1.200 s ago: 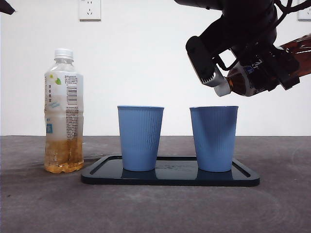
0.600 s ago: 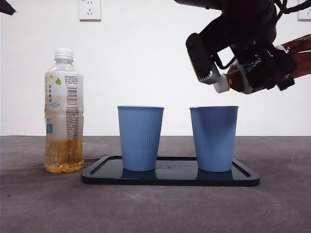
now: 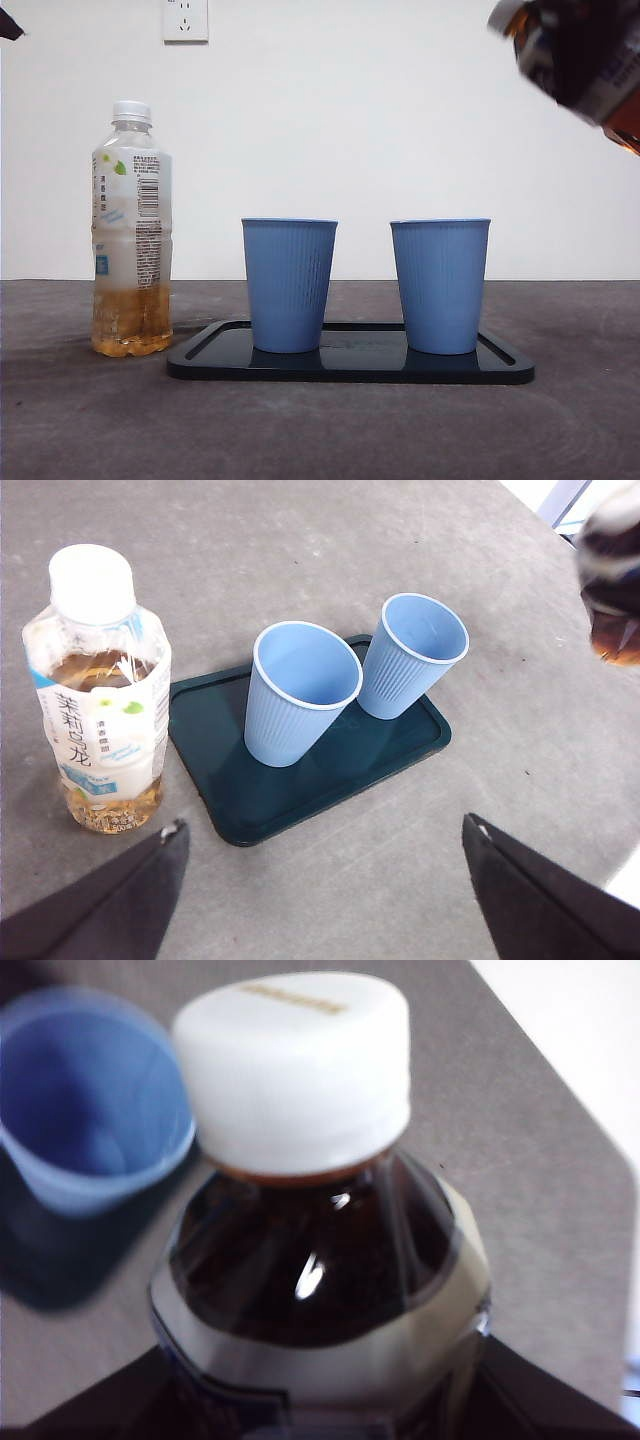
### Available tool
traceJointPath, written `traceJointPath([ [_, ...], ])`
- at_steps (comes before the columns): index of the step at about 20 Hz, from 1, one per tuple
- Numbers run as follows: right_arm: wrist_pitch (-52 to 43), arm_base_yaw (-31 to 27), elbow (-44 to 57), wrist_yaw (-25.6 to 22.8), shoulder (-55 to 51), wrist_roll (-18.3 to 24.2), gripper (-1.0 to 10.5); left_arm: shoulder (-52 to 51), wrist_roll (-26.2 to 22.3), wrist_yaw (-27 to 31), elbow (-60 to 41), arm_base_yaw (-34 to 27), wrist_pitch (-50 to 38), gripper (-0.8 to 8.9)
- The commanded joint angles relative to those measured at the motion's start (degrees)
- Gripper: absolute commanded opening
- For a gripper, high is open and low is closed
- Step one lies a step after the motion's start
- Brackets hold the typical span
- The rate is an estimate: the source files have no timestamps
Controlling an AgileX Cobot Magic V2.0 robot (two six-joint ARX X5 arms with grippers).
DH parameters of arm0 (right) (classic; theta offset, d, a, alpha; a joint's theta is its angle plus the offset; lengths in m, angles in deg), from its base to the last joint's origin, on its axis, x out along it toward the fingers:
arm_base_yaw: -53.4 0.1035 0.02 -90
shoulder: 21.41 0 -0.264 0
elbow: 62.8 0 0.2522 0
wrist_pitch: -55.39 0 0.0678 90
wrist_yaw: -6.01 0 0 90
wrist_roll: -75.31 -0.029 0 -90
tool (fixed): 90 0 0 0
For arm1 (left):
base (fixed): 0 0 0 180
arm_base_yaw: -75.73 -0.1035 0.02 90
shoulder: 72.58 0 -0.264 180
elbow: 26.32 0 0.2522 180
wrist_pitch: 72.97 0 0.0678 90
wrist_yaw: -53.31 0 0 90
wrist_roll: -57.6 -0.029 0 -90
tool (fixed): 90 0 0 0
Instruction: Pour the drink into the cup
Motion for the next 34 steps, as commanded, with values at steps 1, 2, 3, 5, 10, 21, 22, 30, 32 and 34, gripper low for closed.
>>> traceJointPath([
  [1, -7.74, -1.11, 2.36, 0.90, -4.00, -5.20, 2.0, 0.26, -0.61, 0.07, 0.94, 0.24, -0.48, 4.36],
  [2, -11.34, -1.60, 4.90, 0.87, -5.77, -6.16, 2.0, 0.26, -0.61, 0.07, 0.94, 0.24, -0.50, 4.36],
  [3, -15.47, -2.08, 7.89, 0.87, -7.43, -7.06, 2.0, 0.26, -0.61, 0.07, 0.94, 0.24, -0.52, 4.36],
  [5, -24.72, -2.91, 14.51, 0.92, -10.40, -9.49, 2.0, 0.26, -0.61, 0.07, 0.94, 0.24, -0.52, 4.36],
  [10, -50.73, -4.61, 30.86, 3.08, -12.46, -13.33, 2.0, 0.26, -0.61, 0.04, 0.94, 0.24, -0.48, 4.36],
  [21, -77.66, -15.65, 42.16, 14.91, -4.13, -17.11, 2.0, 0.33, -0.90, 0.04, 0.94, 0.24, -0.63, 4.36],
  [22, -79.14, -16.44, 42.16, 15.96, -3.04, -17.20, 2.0, 0.33, -1.11, 0.07, 0.94, 0.24, -0.76, 4.36],
  [30, -81.55, -18.95, 42.16, 19.26, 1.75, -18.84, 2.0, 0.33, -1.05, 0.07, 0.94, 0.24, -1.64, 4.36],
  [32, -81.53, -18.95, 42.16, 19.26, 1.73, -18.84, 2.4, 0.33, -1.05, 0.07, 0.94, 0.24, -1.62, 4.36],
  [34, -81.50, -18.95, 42.14, 19.26, 1.73, -18.84, 3.4, 0.33, -0.79, 0.07, 0.94, 0.24, -1.60, 4.36],
])
